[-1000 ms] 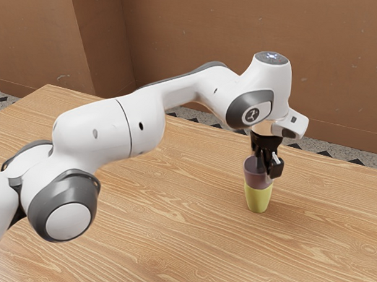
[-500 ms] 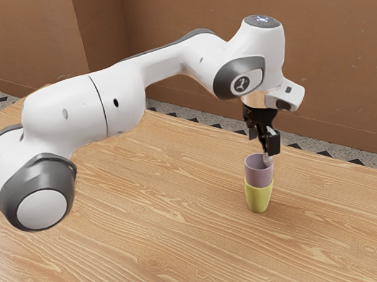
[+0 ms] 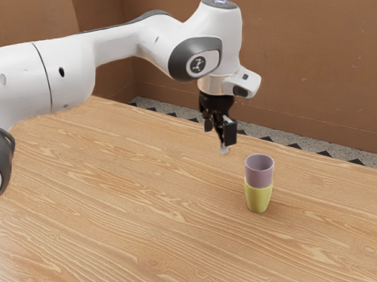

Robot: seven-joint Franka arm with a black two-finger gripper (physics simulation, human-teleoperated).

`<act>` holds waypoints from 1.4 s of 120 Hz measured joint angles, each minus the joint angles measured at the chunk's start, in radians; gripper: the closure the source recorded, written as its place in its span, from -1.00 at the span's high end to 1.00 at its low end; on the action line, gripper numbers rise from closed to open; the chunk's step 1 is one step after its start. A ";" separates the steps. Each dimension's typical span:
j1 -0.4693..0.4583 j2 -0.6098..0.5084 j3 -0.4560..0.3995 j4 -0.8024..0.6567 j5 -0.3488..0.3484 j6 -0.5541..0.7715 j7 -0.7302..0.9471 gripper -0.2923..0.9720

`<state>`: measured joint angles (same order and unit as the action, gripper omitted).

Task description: Place the left cup onto the right cup

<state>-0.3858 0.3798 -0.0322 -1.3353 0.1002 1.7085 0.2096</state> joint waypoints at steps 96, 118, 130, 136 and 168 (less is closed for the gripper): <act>0.131 -0.274 0.003 -0.255 -0.034 -0.040 -0.049 0.54; 0.125 -0.289 0.031 -0.263 -0.038 -0.046 -0.062 0.54; 0.119 -0.294 0.049 -0.263 -0.039 -0.051 -0.068 0.54; 0.117 -0.294 0.056 -0.263 -0.039 -0.052 -0.071 0.54; 0.118 -0.296 0.067 -0.262 -0.040 -0.060 -0.081 0.54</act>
<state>-0.2673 0.0837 0.0352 -1.5978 0.0605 1.6481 0.1283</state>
